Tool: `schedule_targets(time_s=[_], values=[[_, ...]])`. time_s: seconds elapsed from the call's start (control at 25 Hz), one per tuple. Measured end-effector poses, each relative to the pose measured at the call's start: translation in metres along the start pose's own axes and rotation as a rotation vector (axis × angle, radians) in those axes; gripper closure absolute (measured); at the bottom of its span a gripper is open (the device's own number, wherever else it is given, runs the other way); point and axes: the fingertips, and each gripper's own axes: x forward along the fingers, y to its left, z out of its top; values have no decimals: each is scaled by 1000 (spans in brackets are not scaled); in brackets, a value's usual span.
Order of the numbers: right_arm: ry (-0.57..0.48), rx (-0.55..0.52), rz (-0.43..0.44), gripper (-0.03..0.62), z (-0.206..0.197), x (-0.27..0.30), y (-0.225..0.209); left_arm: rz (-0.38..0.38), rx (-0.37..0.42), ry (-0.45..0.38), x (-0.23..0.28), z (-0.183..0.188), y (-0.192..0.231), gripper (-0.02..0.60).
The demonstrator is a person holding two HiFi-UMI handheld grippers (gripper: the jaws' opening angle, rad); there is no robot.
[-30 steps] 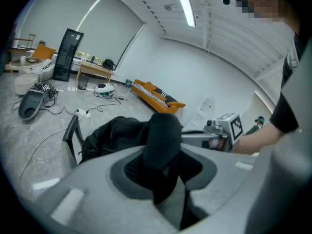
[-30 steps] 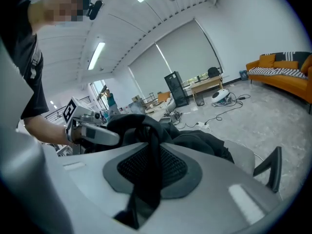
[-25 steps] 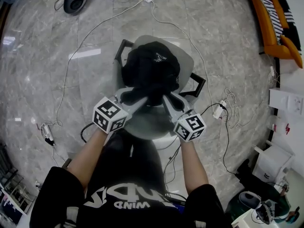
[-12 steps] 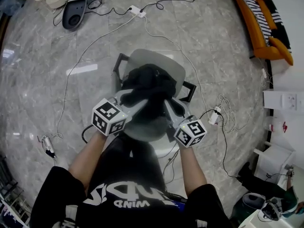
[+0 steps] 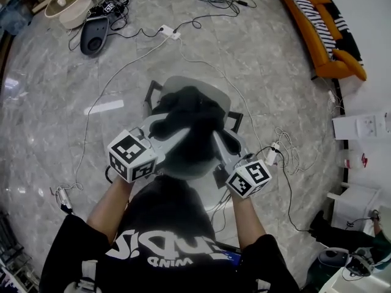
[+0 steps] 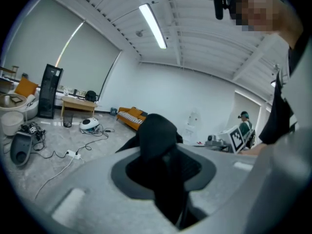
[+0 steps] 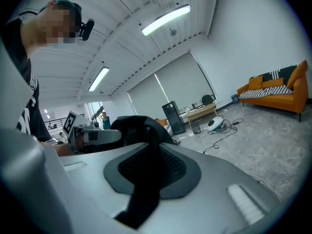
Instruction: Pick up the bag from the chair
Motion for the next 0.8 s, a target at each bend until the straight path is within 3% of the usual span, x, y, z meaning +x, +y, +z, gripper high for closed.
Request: schedule_targets(time_s=[0.8], values=[[-142,-166,66,543,98,-94,112,29,194,-210,-77,98,-145,471]])
